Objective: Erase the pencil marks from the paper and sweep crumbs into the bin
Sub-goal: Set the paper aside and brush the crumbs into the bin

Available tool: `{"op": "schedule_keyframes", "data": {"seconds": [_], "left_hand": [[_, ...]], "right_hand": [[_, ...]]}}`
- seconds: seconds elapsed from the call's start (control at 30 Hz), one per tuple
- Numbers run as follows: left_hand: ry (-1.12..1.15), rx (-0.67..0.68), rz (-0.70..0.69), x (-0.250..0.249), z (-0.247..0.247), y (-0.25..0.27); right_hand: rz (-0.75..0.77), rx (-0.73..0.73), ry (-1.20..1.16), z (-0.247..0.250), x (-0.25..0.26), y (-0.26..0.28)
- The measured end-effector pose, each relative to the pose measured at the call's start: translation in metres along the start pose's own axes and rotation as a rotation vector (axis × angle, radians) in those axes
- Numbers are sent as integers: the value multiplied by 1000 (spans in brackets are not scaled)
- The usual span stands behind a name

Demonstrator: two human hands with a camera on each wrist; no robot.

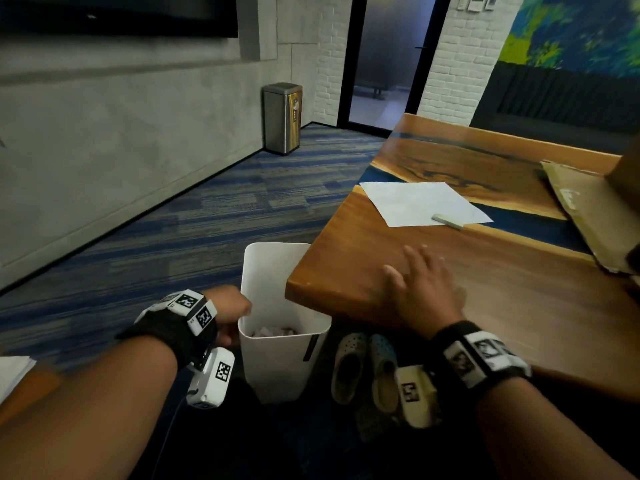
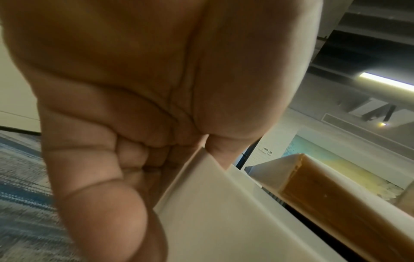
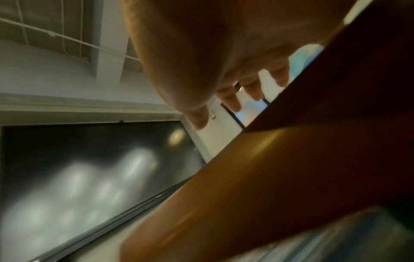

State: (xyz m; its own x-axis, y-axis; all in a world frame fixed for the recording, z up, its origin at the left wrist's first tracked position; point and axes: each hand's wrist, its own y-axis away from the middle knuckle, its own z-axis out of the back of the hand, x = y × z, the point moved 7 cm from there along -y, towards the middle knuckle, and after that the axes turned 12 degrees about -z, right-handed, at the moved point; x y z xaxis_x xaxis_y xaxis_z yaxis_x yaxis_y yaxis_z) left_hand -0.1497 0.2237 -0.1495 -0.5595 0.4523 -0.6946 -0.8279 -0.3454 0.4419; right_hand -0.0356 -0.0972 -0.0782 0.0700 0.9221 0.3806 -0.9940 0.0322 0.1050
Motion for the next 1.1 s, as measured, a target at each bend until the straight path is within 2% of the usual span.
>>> {"op": "schedule_keyframes", "data": {"seconds": [0.07, 0.13, 0.27, 0.4, 0.47, 0.5, 0.53, 0.57, 0.6, 0.63, 0.7, 0.73, 0.77, 0.9, 0.97, 1.03, 1.07, 1.1], "left_hand": [[-4, 13, 12, 6, -2, -5], [-19, 43, 21, 6, -8, -6], [-32, 75, 38, 4, -19, -12], [61, 63, 49, 11, -26, -24], [144, 71, 44, 14, -29, -31], [145, 69, 41, 15, -29, -38], [102, 69, 38, 15, -28, -41], [30, 72, 38, 15, -26, -44], [-12, 81, 49, 15, -26, -44], [-39, 95, 58, 17, -26, -47], [-66, 109, 67, 25, -26, -54], [-60, 112, 72, 27, -26, -56], [-58, 116, 77, 29, -28, -58], [-56, 128, 78, 33, -31, -67], [-63, 131, 68, 35, -30, -70], [-69, 153, 70, 38, -31, -70], [-73, 159, 63, 39, -30, -72], [-66, 163, 59, 40, -30, -73]], "right_hand": [[-192, 36, 129, 10, -44, -14], [-189, 51, 207, 3, -48, -13], [51, 126, 252, -42, 33, 5], [419, 300, 225, -77, 128, 38], [609, 436, -4, -73, 155, 60], [622, 455, -166, -62, 156, 61], [584, 393, -273, -48, 147, 52], [507, 268, -294, -32, 127, 35], [384, 141, -235, -17, 100, 14], [220, 74, -138, -5, 68, -9], [-95, 129, 28, 6, 13, -41], [-161, 169, 79, 3, 1, -47], [-153, 184, 126, -5, 3, -49], [185, 210, 225, -51, 66, -20], [395, 282, 232, -57, 94, 4], [574, 427, 49, -49, 103, 29], [587, 481, -124, -38, 100, 34], [545, 460, -282, -24, 92, 31]]}}
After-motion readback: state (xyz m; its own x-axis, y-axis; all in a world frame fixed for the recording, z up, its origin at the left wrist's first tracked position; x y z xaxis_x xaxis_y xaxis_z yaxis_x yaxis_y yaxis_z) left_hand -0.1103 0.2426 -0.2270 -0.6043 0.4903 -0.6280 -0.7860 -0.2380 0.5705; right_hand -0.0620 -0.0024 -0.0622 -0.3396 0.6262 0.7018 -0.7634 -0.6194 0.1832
